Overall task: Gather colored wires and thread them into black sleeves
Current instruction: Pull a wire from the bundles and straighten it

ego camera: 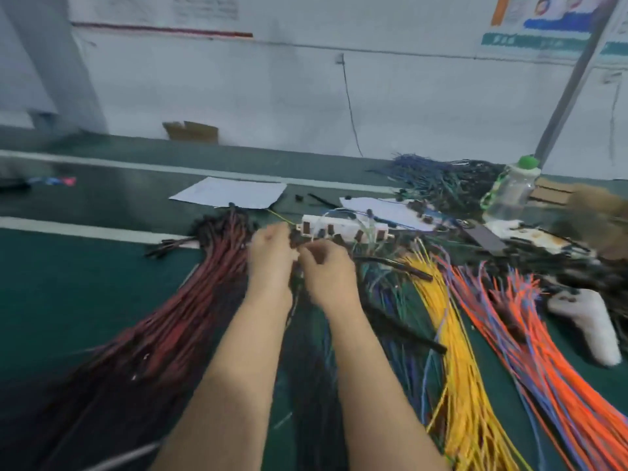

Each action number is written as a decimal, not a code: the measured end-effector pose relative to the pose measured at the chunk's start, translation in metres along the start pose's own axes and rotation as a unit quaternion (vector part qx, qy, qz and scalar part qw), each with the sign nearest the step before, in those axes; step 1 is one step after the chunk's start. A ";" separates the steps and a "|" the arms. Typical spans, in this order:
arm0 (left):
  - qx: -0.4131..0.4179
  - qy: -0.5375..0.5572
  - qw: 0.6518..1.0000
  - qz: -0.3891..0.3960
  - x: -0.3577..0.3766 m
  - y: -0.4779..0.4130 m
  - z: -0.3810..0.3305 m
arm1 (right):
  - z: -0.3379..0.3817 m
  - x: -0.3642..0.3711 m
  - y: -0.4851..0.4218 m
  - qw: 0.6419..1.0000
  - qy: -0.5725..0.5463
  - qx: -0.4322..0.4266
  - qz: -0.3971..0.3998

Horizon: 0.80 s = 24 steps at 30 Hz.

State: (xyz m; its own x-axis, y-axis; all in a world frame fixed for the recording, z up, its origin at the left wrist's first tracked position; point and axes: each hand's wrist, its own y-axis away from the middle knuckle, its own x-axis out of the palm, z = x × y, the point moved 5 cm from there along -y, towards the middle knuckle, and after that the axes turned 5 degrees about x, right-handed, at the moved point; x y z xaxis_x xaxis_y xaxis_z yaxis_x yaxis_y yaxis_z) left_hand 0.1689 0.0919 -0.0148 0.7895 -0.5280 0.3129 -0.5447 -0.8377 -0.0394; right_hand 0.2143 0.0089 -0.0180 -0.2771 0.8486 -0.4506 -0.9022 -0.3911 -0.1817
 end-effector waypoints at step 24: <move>-0.075 -0.026 0.996 -0.043 -0.080 -0.056 0.030 | -0.021 0.103 -0.033 0.940 0.334 0.065 -0.040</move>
State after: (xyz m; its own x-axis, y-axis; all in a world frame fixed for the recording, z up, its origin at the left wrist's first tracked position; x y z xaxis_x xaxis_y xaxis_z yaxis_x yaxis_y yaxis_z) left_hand 0.1445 0.1773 -0.0662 0.8466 -0.4643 0.2601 -0.5069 -0.8524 0.1284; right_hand 0.2224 0.1014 -0.0770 0.0224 0.4436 -0.8959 -0.9561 -0.2523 -0.1488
